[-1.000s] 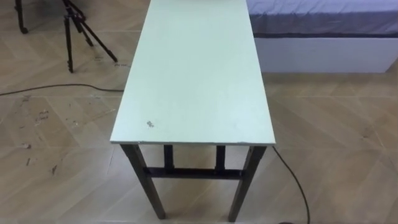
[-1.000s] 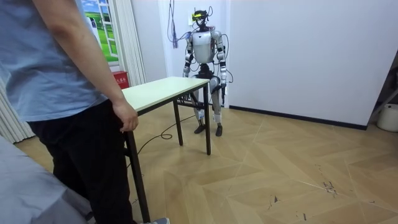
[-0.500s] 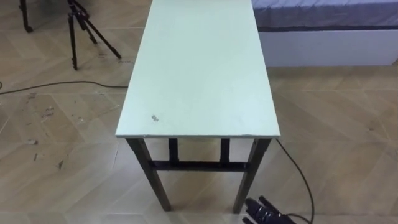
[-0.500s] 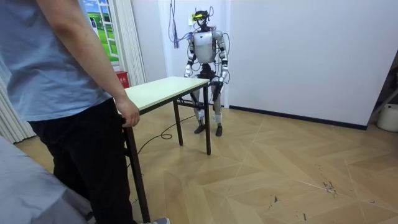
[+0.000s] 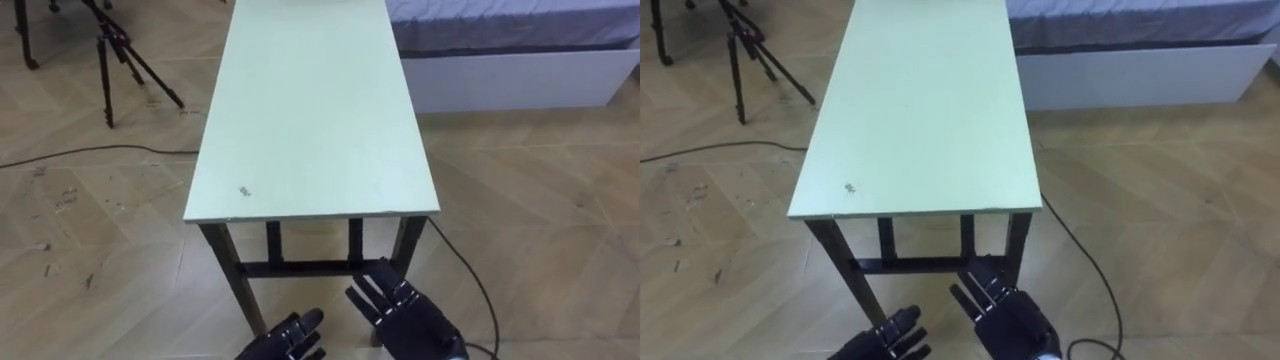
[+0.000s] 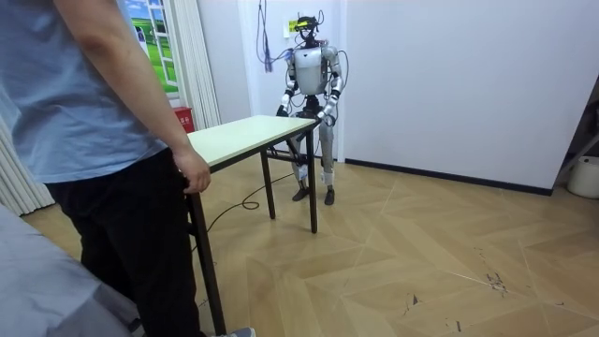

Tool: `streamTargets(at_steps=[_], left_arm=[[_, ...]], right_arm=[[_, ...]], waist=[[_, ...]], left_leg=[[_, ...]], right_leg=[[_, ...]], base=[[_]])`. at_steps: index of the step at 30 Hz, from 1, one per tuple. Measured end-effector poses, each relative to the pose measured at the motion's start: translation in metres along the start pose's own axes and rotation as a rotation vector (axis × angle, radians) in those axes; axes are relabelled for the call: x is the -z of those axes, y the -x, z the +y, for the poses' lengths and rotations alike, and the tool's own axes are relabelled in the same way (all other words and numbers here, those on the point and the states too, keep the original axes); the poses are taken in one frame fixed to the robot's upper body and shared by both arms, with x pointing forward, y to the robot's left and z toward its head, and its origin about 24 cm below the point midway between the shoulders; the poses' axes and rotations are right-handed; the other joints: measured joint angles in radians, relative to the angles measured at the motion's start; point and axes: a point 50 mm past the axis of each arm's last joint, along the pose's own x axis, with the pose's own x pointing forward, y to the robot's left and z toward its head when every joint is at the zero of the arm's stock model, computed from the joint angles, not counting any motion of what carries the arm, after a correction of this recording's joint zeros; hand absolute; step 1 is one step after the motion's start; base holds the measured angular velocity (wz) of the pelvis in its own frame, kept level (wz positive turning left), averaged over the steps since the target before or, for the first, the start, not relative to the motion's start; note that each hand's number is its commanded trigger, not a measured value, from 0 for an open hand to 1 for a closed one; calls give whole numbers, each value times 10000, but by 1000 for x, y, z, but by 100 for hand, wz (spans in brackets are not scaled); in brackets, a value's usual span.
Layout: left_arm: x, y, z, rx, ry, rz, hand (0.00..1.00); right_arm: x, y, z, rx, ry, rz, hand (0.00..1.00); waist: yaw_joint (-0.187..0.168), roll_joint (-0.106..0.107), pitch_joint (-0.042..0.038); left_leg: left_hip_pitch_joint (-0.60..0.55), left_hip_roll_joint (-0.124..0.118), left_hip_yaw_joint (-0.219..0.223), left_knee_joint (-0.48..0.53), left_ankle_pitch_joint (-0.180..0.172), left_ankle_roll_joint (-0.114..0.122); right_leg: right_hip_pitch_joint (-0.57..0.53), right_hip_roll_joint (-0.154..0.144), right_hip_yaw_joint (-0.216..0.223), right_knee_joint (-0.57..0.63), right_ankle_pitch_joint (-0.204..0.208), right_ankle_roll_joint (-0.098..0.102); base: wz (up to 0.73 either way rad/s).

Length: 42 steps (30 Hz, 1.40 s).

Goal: Move table with human

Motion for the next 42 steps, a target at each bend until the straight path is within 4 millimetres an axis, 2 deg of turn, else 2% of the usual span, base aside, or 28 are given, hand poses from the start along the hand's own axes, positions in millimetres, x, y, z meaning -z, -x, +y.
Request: streamTargets(at_steps=[5, 9, 15, 21, 25, 31, 34, 42], left_arm=[[-15, -7, -11, 205, 139, -313, 0], [-24, -9, -20, 360, -71, -538, 0], [-46, -10, -24, 7, 102, -1341, 0], [-66, -9, -30, 193, 1669, -2282, 0], [-78, -5, -29, 288, 2447, -2868, 0], [-85, -3, -28, 164, 2637, -3222, 0], [-87, -6, -33, 221, 2895, -3220, 0], [-96, -13, -45, 187, 2832, -3122, 0]], right_arm=[[-9, -12, 11, 18, 256, -102, 0], [-16, -17, 22, -165, 525, -236, 0], [-20, -19, 30, -268, 430, -363, 0], [-32, -19, 32, -202, 792, -520, 0], [-32, -19, 32, -217, 758, -516, 0], [-34, -18, 33, -328, 346, -648, 0], [-40, -20, 35, -463, -68, -989, 0], [-49, -31, 40, -504, -100, -1023, 0]], waist=[[27, 81, -2], [12, 202, -74], [11, 202, -45], [50, 358, 29], [83, 364, 29], [277, 368, 25], [266, 369, 27], [263, 435, 58]], left_leg=[[-3, -15, -10, -2, -1, 2], [43, -25, -23, -7, -1, 2], [363, -22, -22, -39, -2, 2], [494, -29, -41, -39, -93, 94], [519, -31, -9, -41, -93, 93], [647, -13, -33, -34, -94, 93], [594, -4, -187, -11, -111, 88], [464, 48, -197, 12, -111, 88]], right_leg=[[-85, 27, 166, 74, 15, 4], [-4, 44, 240, 78, 25, 11], [291, 71, 274, -84, 38, 29], [379, 65, 280, -98, 72, 67], [364, 71, 333, -71, 73, 68], [513, 87, 305, -96, 77, 62], [543, 91, 217, -143, 79, 59], [400, 142, 206, -90, 137, 5]], base=[[-7], [-2], [-3], [-2], [-5], [0], [9], [1]])
